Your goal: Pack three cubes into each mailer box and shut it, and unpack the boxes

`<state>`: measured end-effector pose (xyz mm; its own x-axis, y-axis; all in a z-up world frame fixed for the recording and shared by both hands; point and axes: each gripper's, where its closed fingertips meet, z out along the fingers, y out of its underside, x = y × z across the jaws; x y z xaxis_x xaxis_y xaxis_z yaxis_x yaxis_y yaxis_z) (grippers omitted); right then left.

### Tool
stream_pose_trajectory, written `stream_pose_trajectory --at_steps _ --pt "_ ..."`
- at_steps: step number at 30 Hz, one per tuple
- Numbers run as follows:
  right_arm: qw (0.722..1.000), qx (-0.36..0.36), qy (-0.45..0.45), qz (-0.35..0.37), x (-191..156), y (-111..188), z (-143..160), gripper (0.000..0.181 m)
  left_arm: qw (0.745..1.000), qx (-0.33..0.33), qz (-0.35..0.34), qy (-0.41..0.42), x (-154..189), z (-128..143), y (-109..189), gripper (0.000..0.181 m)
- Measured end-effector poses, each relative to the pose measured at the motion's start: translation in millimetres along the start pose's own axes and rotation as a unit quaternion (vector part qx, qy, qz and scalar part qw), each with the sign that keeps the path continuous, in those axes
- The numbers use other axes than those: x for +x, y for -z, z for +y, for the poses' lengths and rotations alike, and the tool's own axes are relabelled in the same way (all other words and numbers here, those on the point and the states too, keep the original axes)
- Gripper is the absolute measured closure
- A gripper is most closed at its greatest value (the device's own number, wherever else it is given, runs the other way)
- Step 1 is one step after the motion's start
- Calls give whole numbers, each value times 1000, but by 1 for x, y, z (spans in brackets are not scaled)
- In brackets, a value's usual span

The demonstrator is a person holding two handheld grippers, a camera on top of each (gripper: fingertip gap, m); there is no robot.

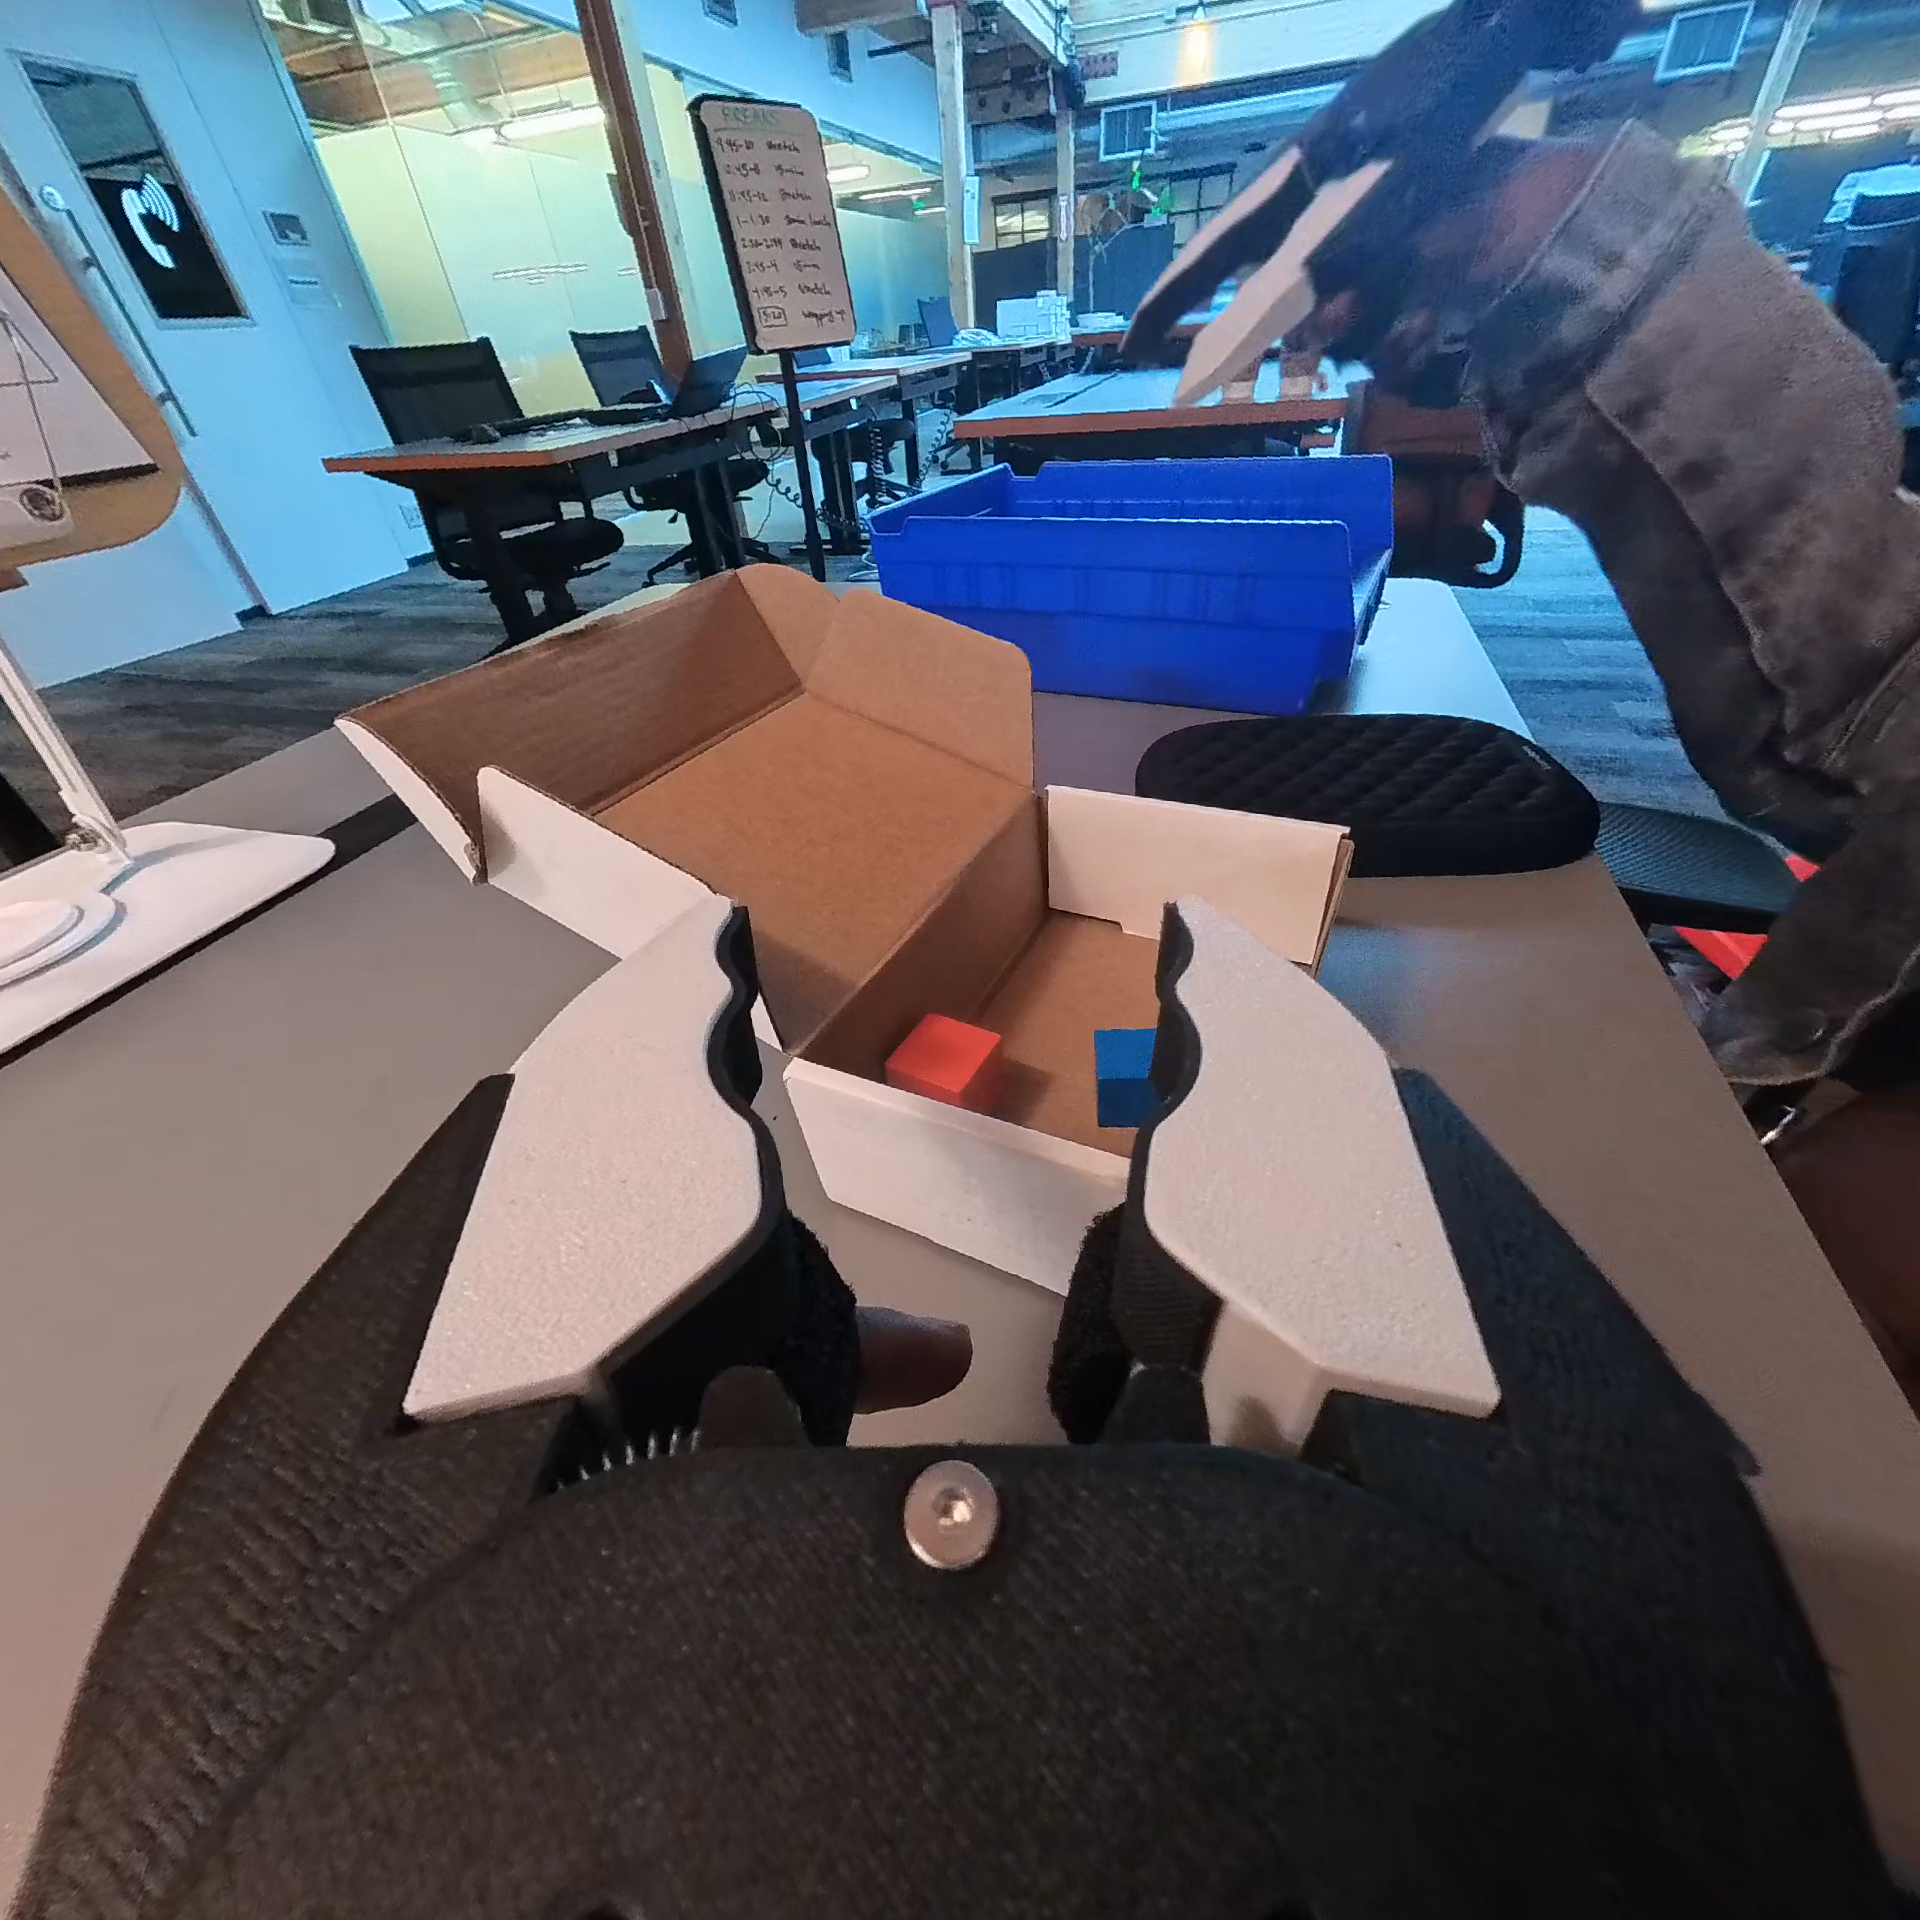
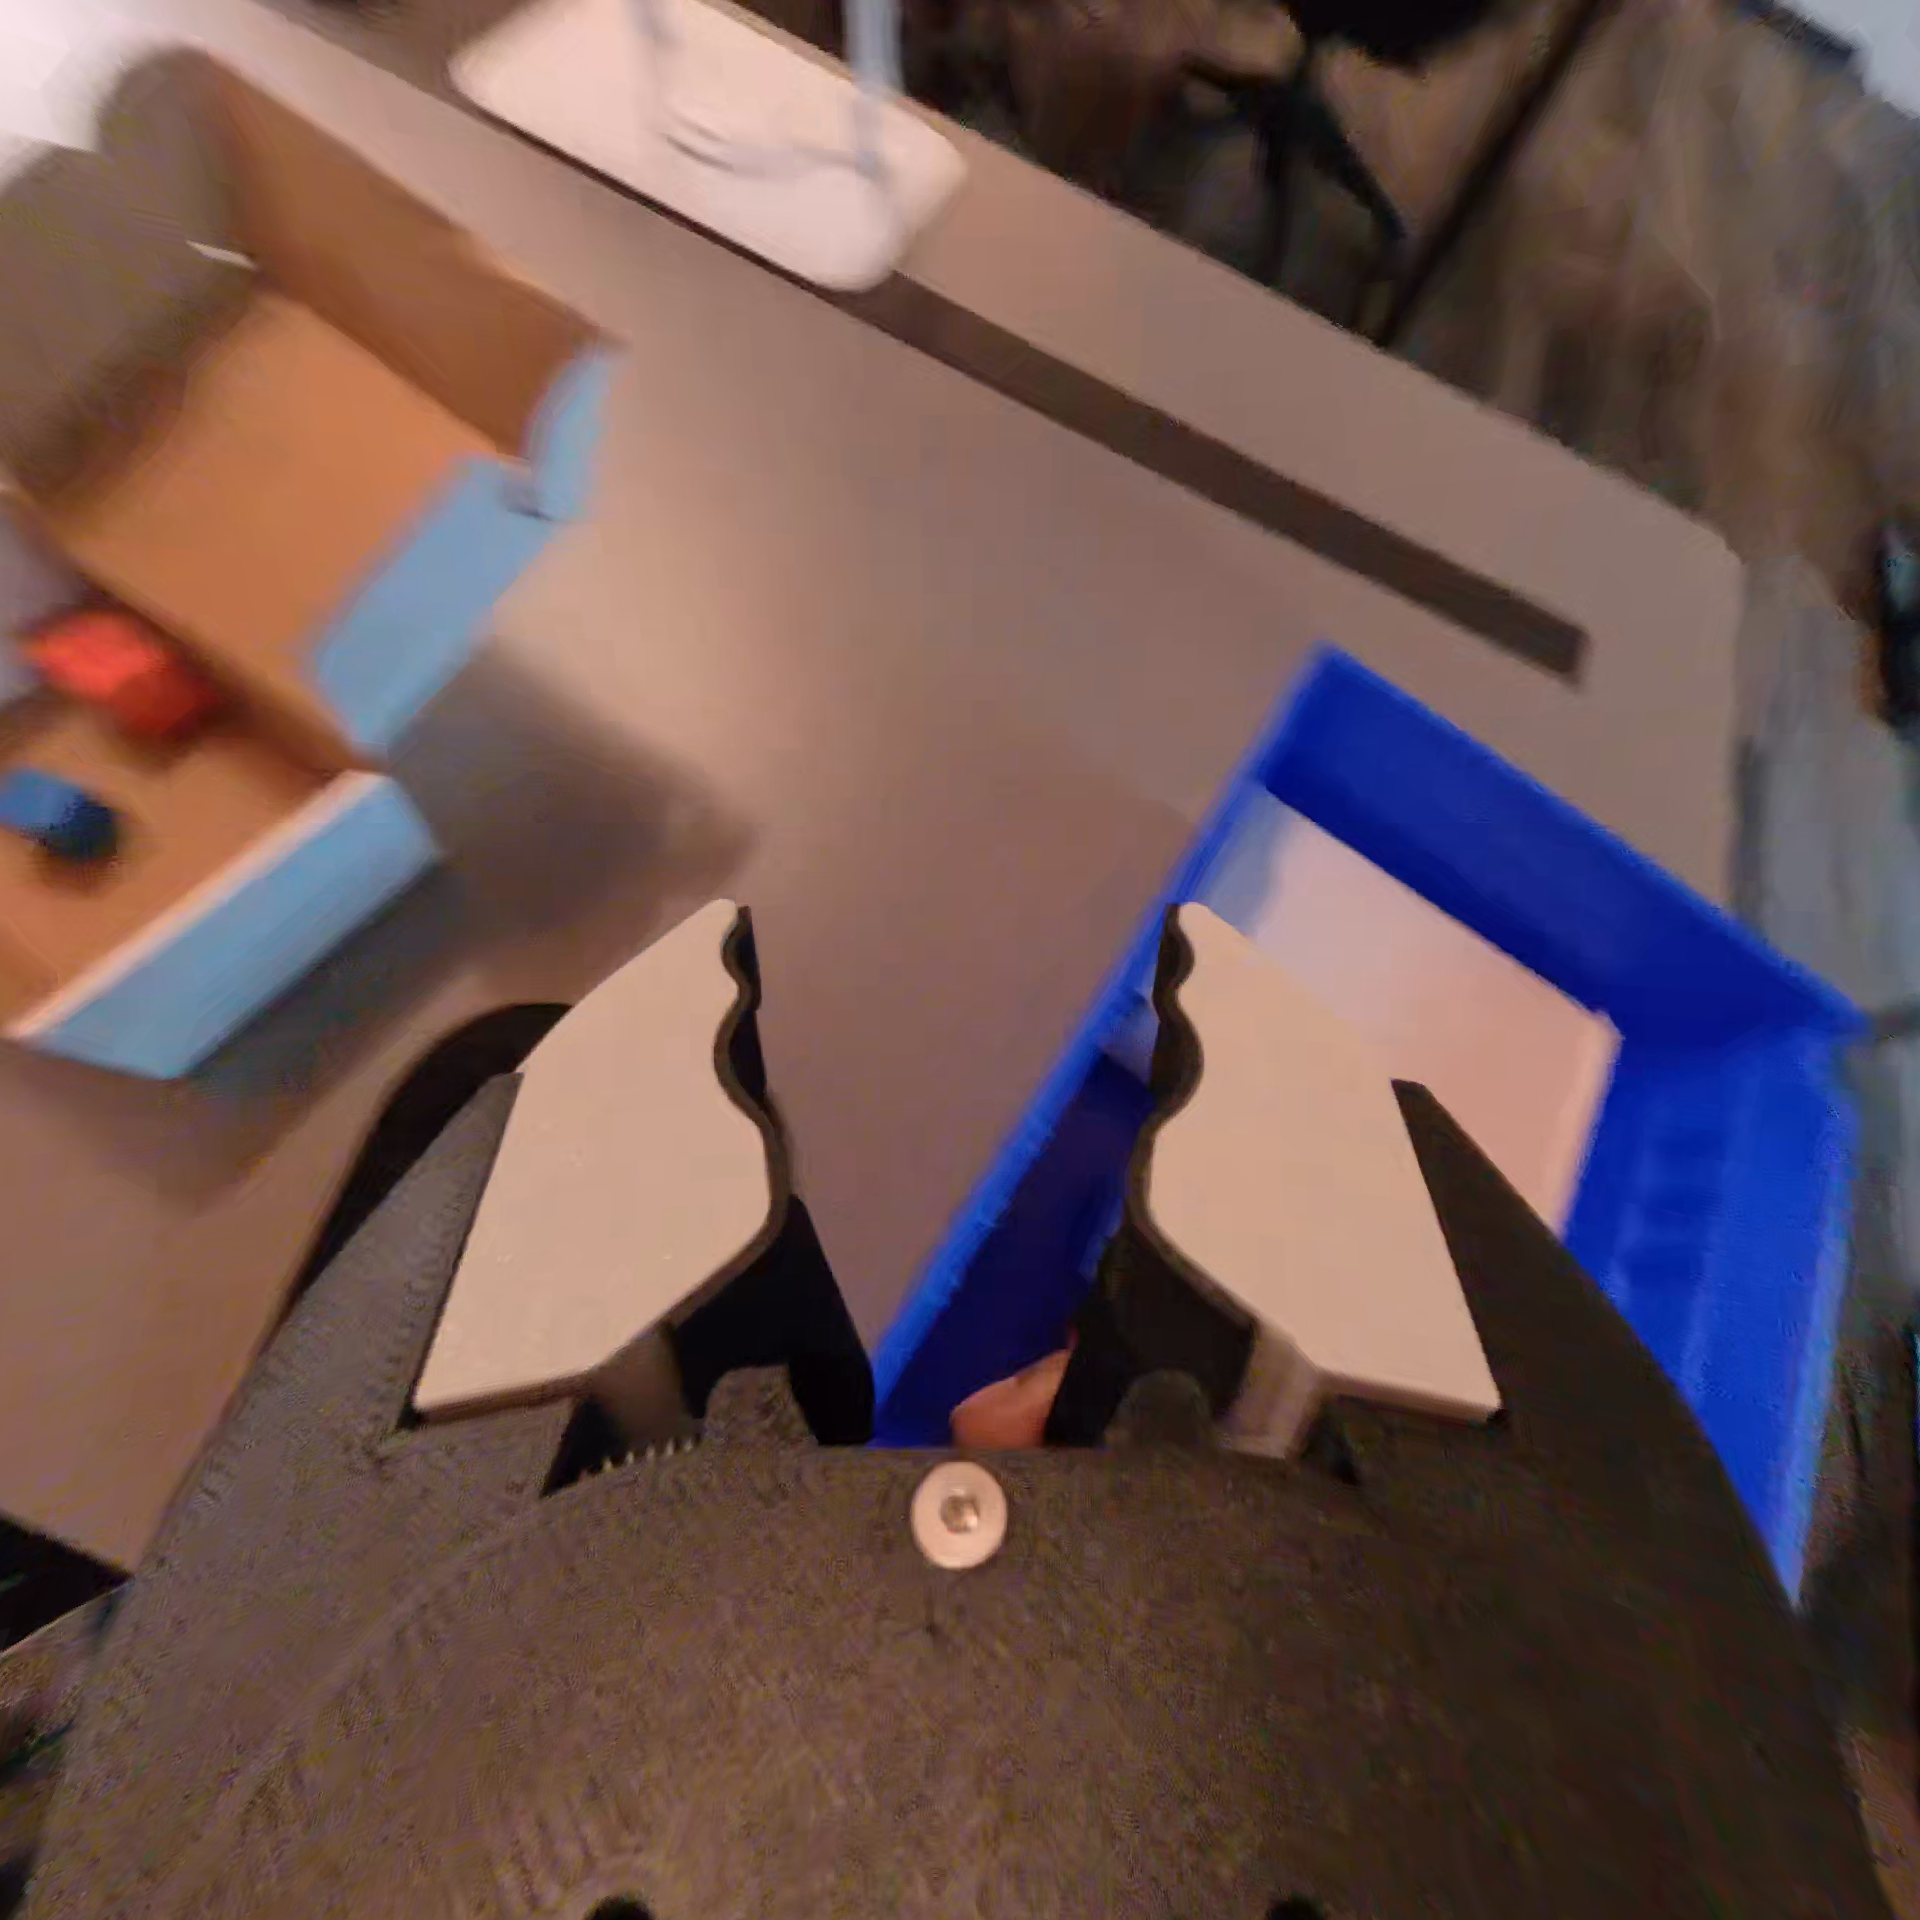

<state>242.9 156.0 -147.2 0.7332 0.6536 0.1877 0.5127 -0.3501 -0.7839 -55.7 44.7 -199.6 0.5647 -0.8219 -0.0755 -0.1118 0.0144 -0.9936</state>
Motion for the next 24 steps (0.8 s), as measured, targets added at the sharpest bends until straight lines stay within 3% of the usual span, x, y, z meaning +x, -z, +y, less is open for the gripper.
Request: stream_pose_trajectory --at_steps 1,5,12,17,24 --pt "999 19 24 -33 -24 -1 -11 109 1000 0 0 -1 0 0 0 107" --pt "980 62 100 -159 -118 -13 -40 118 1000 -2 -2 -2 -1 0 1 107" --pt "945 18 209 -252 -232 -70 -37 129 1000 -4 2 -6 1 1 0 108" --pt "929 -58 266 -252 -268 -111 -19 128 1000 -5 0 -10 0 0 1 108" --pt "928 -96 293 -207 -277 -138 -6 134 999 -2 -54 -7 -17 -3 7 113"
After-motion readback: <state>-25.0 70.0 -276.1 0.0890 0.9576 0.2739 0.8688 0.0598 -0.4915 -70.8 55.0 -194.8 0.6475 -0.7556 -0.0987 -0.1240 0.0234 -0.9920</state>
